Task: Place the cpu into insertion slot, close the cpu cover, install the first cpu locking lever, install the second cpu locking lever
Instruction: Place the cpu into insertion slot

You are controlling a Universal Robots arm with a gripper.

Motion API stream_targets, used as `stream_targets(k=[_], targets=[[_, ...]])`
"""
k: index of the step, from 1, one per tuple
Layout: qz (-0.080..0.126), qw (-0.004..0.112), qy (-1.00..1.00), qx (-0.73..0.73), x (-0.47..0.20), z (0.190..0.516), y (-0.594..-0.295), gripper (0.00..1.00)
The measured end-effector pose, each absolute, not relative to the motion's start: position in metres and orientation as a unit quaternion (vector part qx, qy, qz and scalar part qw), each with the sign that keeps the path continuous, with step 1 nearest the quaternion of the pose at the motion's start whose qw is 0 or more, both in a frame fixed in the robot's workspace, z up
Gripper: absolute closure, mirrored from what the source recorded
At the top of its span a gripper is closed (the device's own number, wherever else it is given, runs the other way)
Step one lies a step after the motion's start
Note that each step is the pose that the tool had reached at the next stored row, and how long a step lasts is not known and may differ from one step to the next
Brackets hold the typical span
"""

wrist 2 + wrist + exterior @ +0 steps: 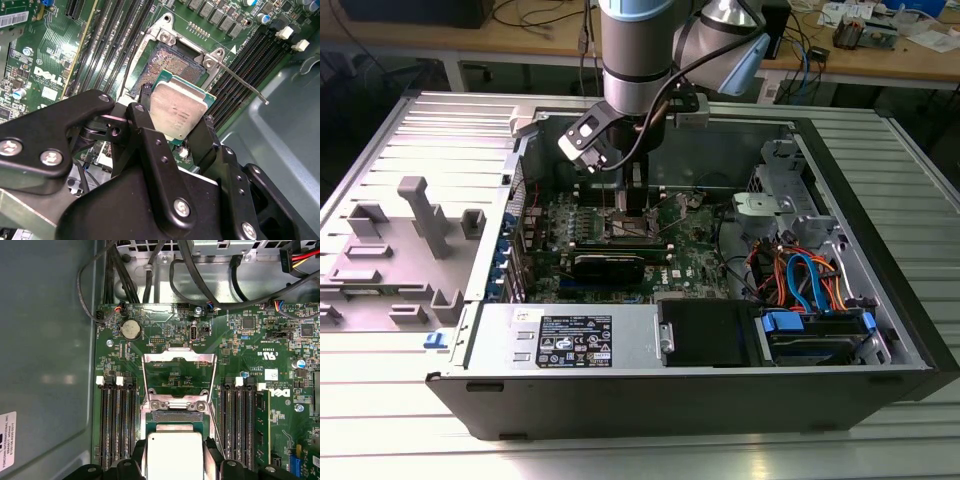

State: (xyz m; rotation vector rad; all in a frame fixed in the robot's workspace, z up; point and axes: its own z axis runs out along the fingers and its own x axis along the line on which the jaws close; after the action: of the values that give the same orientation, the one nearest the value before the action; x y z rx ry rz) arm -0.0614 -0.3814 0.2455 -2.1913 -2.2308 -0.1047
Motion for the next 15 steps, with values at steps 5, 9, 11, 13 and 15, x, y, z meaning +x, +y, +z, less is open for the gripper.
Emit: stream_targets(k=[5, 9, 11, 13, 15], targets=[[-0.034, 0.006, -0.713, -0.700, -0.061, 0.245, -0.381, 0.46], [-0.035, 0.005, -0.713, -0.700, -0.061, 0.241, -0.381, 0.46], [-0.035, 0.004, -0.713, -0.700, -0.061, 0.238, -0.381, 0.46], [-0.035, 0.003, -0.713, -0.700, -0.061, 0.235, -0.381, 0.46], [-0.029, -0.003, -0.713, -0.700, -0.062, 0.233, -0.381, 0.46]])
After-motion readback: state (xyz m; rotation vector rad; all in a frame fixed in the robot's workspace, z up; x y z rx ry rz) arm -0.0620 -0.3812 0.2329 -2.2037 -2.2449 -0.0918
